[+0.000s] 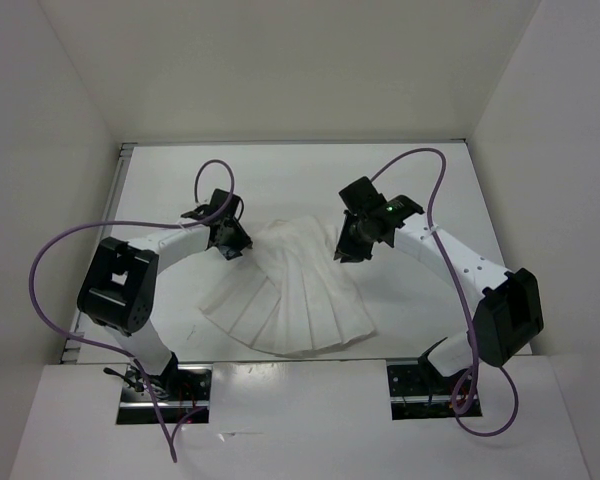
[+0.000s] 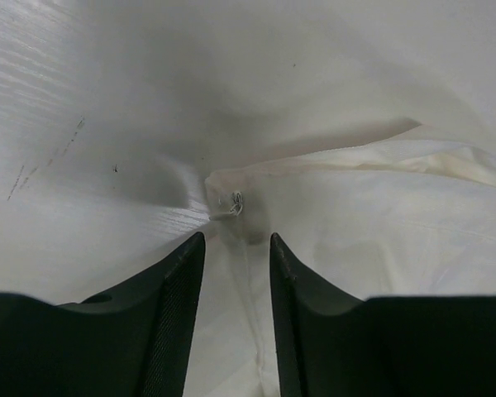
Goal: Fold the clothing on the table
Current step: Flatten the skirt out
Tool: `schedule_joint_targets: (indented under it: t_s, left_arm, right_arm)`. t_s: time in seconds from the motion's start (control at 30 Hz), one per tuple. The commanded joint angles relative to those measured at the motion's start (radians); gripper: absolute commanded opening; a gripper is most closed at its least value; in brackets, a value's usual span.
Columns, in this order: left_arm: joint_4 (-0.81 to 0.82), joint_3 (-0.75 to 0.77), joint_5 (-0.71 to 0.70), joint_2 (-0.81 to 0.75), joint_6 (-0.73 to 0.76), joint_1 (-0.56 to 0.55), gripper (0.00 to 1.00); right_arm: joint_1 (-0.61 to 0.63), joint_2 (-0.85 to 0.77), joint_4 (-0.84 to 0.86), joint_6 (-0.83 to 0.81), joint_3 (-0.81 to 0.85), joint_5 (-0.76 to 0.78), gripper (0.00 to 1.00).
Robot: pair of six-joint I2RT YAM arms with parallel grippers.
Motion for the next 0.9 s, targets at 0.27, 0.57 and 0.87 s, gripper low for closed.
schedule_joint_targets:
  t_s: [0.27, 0.57, 0.87]
  left_arm:
    - [0.073, 0.01, 0.005, 0.042, -0.046, -0.004, 0.41]
    - [0.063, 0.041, -0.013, 0.092, -0.046, -0.023, 0.27]
    - [0.072, 0.203, 0.072, 0.009, 0.102, -0.119, 0.0]
  right_arm:
    - [-0.004, -0.037, -0.026, -0.018, 0.005, -0.013, 0.26]
    - [-0.013, -0.048, -0.035, -0.027, 0.006, -0.004, 0.26]
    - [-0.059, -0.123, -0.044, -0.036, -0.004, 0.037, 0.26]
